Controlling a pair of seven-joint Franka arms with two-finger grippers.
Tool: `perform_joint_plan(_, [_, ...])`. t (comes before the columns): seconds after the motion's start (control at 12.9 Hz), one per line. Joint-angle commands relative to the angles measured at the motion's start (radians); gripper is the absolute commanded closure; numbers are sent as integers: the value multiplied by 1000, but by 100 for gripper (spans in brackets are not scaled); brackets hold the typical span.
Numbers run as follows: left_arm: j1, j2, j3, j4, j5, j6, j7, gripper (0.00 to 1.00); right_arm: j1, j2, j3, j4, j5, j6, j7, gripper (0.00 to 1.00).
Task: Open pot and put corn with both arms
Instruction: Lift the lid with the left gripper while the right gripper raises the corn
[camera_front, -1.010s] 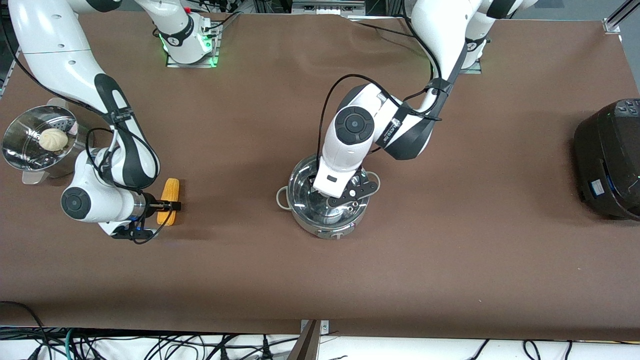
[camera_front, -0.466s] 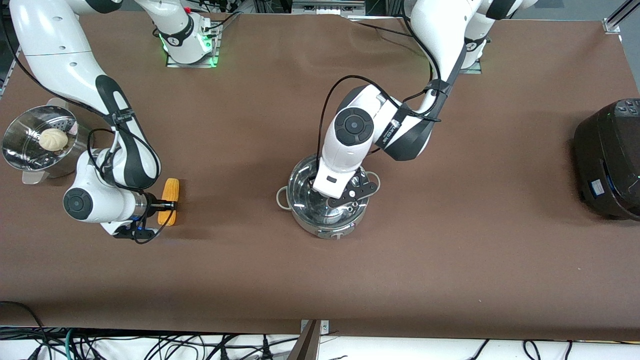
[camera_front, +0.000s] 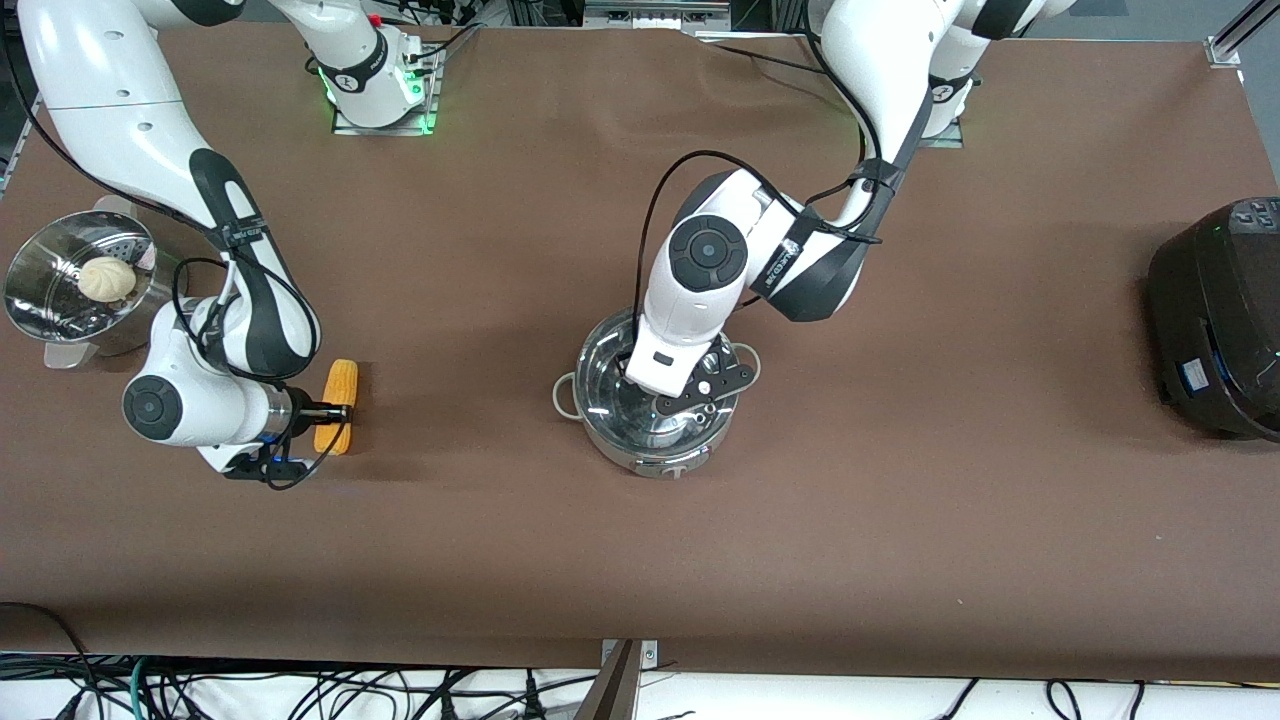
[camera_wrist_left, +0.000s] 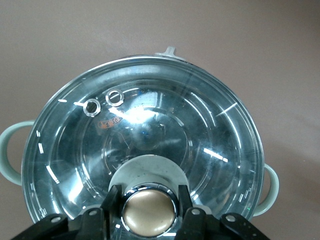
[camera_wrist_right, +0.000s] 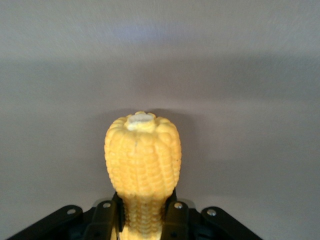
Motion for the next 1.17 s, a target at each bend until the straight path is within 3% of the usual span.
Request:
perform_joint_plan(0.0, [3,-29,8,36,-21,-95,1,100,-8,-53,8,2,13,-21,-11,79])
perform_joint_plan(0.39, [52,-144,5,36,-30,-226,41,100,-12,-76,3,106,11,-182,-13,79])
perform_joint_plan(0.78, [141,-231,10,-16,-15,-348,277,100,-12,-139,4,242,13,-416,-11,79])
perform_joint_plan(0.93, [217,-322,11,-123,-13,-373,398,100,3,-161,14,293,13,-489,-11,78])
perform_joint_plan(1.09, [314,-426,10,-256,-13,-373,554,100,23,-161,78,345,11,-532,-6,78])
